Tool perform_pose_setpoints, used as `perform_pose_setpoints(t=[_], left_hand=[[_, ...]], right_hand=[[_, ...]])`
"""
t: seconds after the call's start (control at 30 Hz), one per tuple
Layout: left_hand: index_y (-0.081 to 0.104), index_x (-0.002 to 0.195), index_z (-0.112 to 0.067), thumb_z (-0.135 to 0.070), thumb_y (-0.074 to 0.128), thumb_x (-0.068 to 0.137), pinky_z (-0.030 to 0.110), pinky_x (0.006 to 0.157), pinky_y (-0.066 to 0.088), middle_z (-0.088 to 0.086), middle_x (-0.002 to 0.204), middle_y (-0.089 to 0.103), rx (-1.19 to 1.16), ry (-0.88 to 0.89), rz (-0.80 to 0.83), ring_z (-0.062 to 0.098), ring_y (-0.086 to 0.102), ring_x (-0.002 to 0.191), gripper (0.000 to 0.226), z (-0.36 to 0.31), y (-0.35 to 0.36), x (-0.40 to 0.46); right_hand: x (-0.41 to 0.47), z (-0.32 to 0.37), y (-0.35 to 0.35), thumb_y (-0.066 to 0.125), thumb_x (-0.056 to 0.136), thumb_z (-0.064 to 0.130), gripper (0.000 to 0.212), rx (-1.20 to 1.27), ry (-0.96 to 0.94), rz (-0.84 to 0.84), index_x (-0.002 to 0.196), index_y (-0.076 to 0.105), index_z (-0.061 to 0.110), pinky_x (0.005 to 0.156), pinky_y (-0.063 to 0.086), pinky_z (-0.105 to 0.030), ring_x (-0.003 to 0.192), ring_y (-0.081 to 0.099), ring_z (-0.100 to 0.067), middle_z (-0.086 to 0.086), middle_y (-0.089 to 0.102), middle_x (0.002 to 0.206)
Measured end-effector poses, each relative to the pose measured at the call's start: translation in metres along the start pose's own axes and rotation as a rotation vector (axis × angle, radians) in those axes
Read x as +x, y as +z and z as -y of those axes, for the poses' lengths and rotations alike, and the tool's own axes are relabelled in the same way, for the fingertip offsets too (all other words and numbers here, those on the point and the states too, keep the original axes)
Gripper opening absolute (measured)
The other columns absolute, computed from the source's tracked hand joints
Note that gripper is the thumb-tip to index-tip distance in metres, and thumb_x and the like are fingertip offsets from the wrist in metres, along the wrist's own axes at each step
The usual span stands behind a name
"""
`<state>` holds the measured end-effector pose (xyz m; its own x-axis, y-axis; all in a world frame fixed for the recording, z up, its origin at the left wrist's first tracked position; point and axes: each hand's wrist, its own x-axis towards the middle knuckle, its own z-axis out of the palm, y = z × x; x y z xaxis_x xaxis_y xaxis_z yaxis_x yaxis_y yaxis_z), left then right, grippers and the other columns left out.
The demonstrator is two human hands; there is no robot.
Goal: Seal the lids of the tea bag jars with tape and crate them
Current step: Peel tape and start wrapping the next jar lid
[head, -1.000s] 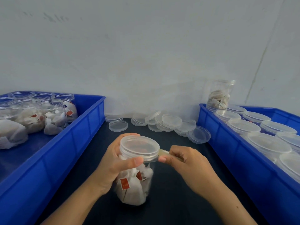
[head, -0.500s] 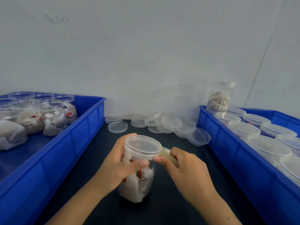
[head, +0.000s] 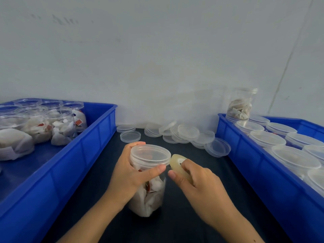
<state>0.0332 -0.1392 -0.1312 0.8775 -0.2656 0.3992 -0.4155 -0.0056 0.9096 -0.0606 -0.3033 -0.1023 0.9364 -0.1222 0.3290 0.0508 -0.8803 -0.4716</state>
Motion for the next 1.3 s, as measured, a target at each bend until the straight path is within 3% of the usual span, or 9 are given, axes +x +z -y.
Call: perform_pose_setpoints(t=[0.13, 0.37, 0.47, 0.73, 0.9, 0.97, 1.07, 1.17, 1.3], left_hand=[[0.058, 0.12, -0.024, -0.048, 0.084, 0.041, 0.025, 0.085, 0.051, -0.008, 0.108, 0.071, -0.092, -0.063, 0.078, 0.007, 0.066, 0.102, 0.086, 0.0, -0.011, 0.005], [0.059, 0.123, -0.014, -0.051, 0.091, 0.034, 0.024, 0.078, 0.054, 0.008, 0.112, 0.071, -0.232, -0.148, 0.247, 0.02, 0.067, 0.102, 0.102, -0.001, -0.012, 0.007], [0.057, 0.124, -0.014, -0.053, 0.092, 0.031, 0.024, 0.078, 0.055, 0.009, 0.111, 0.07, -0.264, -0.161, 0.275, 0.02, 0.067, 0.102, 0.107, -0.003, -0.012, 0.005], [0.047, 0.123, -0.012, -0.057, 0.093, 0.022, 0.023, 0.078, 0.056, 0.0, 0.104, 0.071, -0.264, -0.195, 0.328, 0.012, 0.067, 0.098, 0.12, -0.002, -0.014, 0.003], [0.052, 0.126, -0.026, -0.074, 0.08, 0.041, 0.017, 0.085, 0.051, -0.009, 0.114, 0.067, -0.156, -0.143, 0.301, 0.003, 0.062, 0.11, 0.102, -0.009, -0.012, 0.002], [0.044, 0.136, -0.039, -0.072, 0.075, 0.048, 0.017, 0.094, 0.048, -0.019, 0.126, 0.06, -0.043, -0.1, 0.261, -0.005, 0.054, 0.118, 0.099, -0.01, -0.009, 0.0], [0.022, 0.142, -0.048, -0.075, 0.077, 0.035, 0.003, 0.086, 0.041, -0.039, 0.119, 0.053, 0.121, -0.034, 0.148, -0.019, 0.046, 0.115, 0.124, -0.011, 0.0, -0.006], [0.037, 0.129, -0.048, -0.083, 0.075, 0.025, 0.012, 0.088, 0.041, -0.034, 0.11, 0.056, 0.229, 0.022, 0.05, -0.013, 0.052, 0.108, 0.116, -0.007, 0.006, -0.007], [0.046, 0.117, -0.043, -0.077, 0.077, 0.036, 0.016, 0.083, 0.045, -0.033, 0.108, 0.058, 0.233, 0.061, 0.007, -0.009, 0.057, 0.103, 0.093, -0.005, 0.006, -0.006]], right_hand=[[0.0, 0.002, -0.009, 0.031, 0.083, 0.07, 0.046, -0.099, -0.077, -0.056, 0.071, 0.042, 0.027, 0.052, 0.034, -0.021, 0.058, 0.047, -0.011, 0.004, 0.05, 0.063], [0.004, -0.004, -0.018, 0.015, 0.068, 0.079, 0.063, -0.131, -0.077, -0.029, 0.078, 0.048, 0.026, 0.059, 0.043, -0.024, 0.062, 0.052, -0.01, 0.005, 0.055, 0.066], [0.006, -0.006, -0.018, 0.016, 0.064, 0.08, 0.066, -0.112, -0.052, -0.005, 0.077, 0.049, 0.025, 0.056, 0.038, -0.022, 0.058, 0.048, -0.009, 0.004, 0.053, 0.063], [0.005, -0.008, -0.006, 0.011, 0.068, 0.082, 0.067, -0.165, -0.055, 0.011, 0.078, 0.044, 0.024, 0.054, 0.035, -0.022, 0.057, 0.045, -0.01, 0.003, 0.052, 0.065], [0.006, -0.011, -0.002, 0.017, 0.069, 0.079, 0.065, -0.059, 0.073, 0.002, 0.077, 0.047, 0.022, 0.051, 0.031, -0.021, 0.056, 0.042, -0.009, 0.004, 0.049, 0.062], [0.004, -0.01, 0.0, 0.018, 0.07, 0.078, 0.063, -0.058, 0.091, -0.005, 0.077, 0.046, 0.023, 0.051, 0.03, -0.021, 0.056, 0.043, -0.009, 0.004, 0.049, 0.063], [0.002, -0.005, 0.006, 0.024, 0.078, 0.077, 0.055, -0.089, 0.085, -0.028, 0.076, 0.043, 0.025, 0.05, 0.03, -0.02, 0.054, 0.045, -0.009, 0.005, 0.051, 0.063], [0.0, -0.001, 0.01, 0.03, 0.085, 0.072, 0.049, -0.084, 0.099, -0.045, 0.078, 0.044, 0.025, 0.05, 0.032, -0.02, 0.053, 0.045, -0.009, 0.006, 0.053, 0.063], [0.002, -0.005, 0.008, 0.04, 0.088, 0.066, 0.048, 0.027, 0.109, -0.01, 0.079, 0.048, 0.019, 0.051, 0.033, -0.023, 0.053, 0.041, -0.008, 0.006, 0.05, 0.062]])
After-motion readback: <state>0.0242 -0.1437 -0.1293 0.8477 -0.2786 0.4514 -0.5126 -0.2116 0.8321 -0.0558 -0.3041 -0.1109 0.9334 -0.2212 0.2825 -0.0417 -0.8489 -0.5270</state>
